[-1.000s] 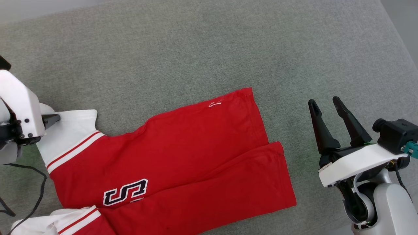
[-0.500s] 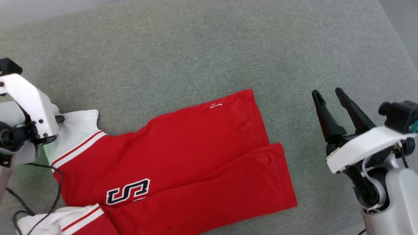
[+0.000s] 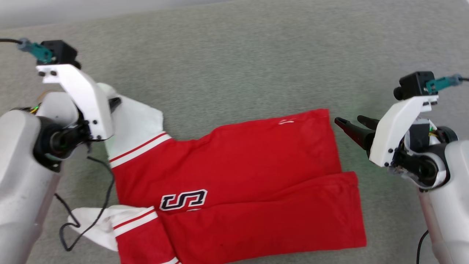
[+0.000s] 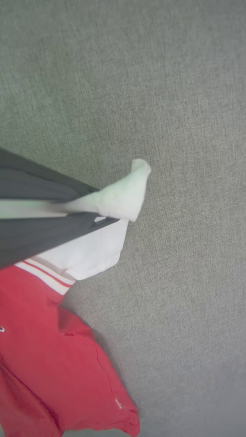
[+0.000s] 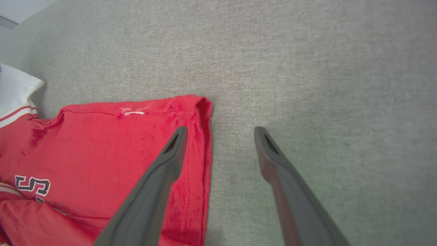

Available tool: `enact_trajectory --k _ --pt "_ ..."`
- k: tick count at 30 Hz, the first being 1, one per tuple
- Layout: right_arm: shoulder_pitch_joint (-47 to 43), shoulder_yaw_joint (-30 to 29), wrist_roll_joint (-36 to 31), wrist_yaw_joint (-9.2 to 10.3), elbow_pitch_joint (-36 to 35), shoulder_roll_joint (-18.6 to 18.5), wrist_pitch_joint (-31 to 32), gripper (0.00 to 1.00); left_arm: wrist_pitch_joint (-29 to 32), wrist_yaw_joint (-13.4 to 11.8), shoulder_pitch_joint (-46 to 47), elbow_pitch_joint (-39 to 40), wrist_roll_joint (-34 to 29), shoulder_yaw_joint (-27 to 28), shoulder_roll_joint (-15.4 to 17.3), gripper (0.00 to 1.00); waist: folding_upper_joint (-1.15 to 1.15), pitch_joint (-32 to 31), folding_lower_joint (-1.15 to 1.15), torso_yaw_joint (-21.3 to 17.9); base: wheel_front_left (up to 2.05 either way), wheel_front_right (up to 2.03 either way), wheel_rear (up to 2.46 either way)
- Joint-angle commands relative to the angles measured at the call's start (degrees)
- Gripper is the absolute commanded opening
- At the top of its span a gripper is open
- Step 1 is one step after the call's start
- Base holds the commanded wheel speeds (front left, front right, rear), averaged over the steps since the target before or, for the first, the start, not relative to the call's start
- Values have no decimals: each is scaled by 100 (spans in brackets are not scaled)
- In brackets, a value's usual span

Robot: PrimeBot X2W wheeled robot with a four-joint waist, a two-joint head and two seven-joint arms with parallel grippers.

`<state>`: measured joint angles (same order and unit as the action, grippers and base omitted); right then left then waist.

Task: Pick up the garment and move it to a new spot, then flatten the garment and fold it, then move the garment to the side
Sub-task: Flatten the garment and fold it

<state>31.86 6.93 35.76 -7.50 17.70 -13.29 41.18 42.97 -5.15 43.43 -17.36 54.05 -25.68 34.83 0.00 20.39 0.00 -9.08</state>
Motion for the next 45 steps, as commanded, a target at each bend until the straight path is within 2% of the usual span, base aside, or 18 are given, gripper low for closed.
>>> enact_trajectory --k 1,7,13,14,16,20,26,34,39,45 --pt "158 27 -3 2 128 -46 163 100 -77 52 94 23 -60 -41 -87 0 0 36 0 256 0 0 0" --pt "697 125 -159 2 870 -75 917 100 -310 258 337 22 -167 -193 -362 0 0 168 0 588 0 0 0" --pt "858 176 -314 3 1590 116 1479 100 -455 316 461 -36 -195 -226 -477 0 0 267 0 748 0 0 0" --pt "865 200 -348 3 1651 143 1505 76 -477 312 463 -47 -176 -213 -493 0 0 274 0 758 0 0 0" --pt "860 232 -348 2 1740 178 1547 4 -498 290 455 -67 -212 -226 -479 0 0 278 0 777 0 0 0" --pt "934 272 -308 2 1666 162 1482 0 -543 329 416 -94 -149 -187 -506 0 0 255 0 791 0 0 0" --pt "908 445 -431 4 1093 -323 1094 0 -696 353 217 -105 -97 -122 -426 0 0 10 0 812 0 0 0" --pt "28 420 -275 3 75 -615 818 0 -1112 293 -646 359 -8 99 -112 0 0 -653 0 764 0 0 0" --pt "-847 119 -238 3 -592 -557 677 0 -1498 34 -1581 1009 78 334 132 0 0 -1027 0 741 0 0 0" --pt "-1887 -248 -282 3 -1156 -320 449 0 -2041 -437 -2995 1771 216 649 229 0 0 -1306 0 682 0 0 0"
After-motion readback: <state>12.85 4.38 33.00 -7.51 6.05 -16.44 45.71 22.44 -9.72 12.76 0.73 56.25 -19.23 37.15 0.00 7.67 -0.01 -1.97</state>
